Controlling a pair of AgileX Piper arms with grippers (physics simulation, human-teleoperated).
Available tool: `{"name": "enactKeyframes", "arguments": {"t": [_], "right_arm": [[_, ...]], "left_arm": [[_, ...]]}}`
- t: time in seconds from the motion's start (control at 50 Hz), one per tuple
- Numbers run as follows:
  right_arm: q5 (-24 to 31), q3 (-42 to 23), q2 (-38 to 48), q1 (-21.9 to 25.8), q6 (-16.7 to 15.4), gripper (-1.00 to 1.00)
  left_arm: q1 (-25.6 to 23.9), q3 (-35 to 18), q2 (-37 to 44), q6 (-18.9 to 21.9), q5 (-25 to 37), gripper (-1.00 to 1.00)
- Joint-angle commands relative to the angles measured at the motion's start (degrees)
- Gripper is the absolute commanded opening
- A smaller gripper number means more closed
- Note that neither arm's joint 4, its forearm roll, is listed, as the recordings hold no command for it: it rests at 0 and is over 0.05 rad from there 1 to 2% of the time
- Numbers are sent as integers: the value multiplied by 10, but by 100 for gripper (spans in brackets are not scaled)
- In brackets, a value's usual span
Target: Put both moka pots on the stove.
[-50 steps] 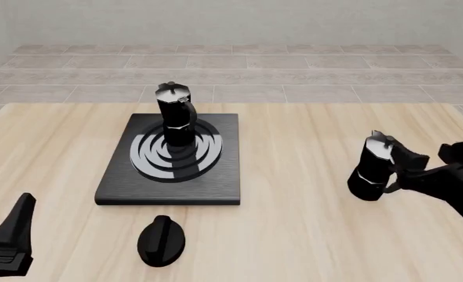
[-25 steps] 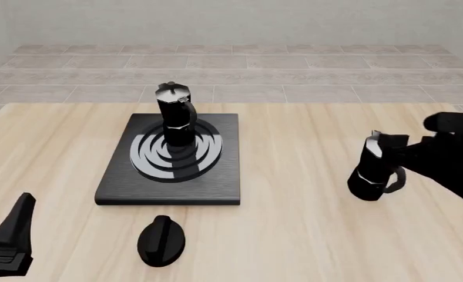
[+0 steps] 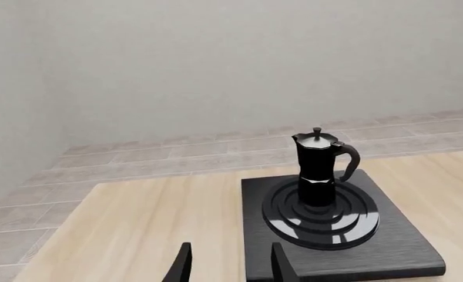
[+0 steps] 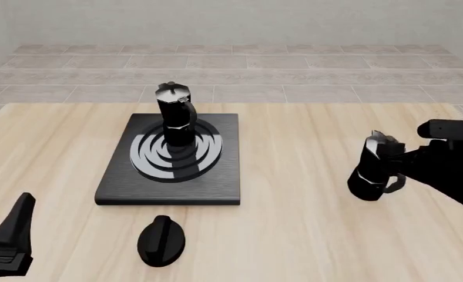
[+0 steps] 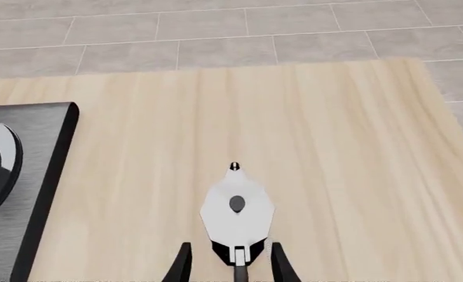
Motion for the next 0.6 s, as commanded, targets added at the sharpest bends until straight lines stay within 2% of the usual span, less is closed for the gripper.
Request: {"name": "enactKeyframes", "arguments": {"t": [0.02,0.6], "right_arm": [[2,4,-6,7,0,100],[-29,19,38,-2,-12,100]], "left_arm": [[8,0,0,-1,-2,100],[8,-2,0,0,0,100]]}}
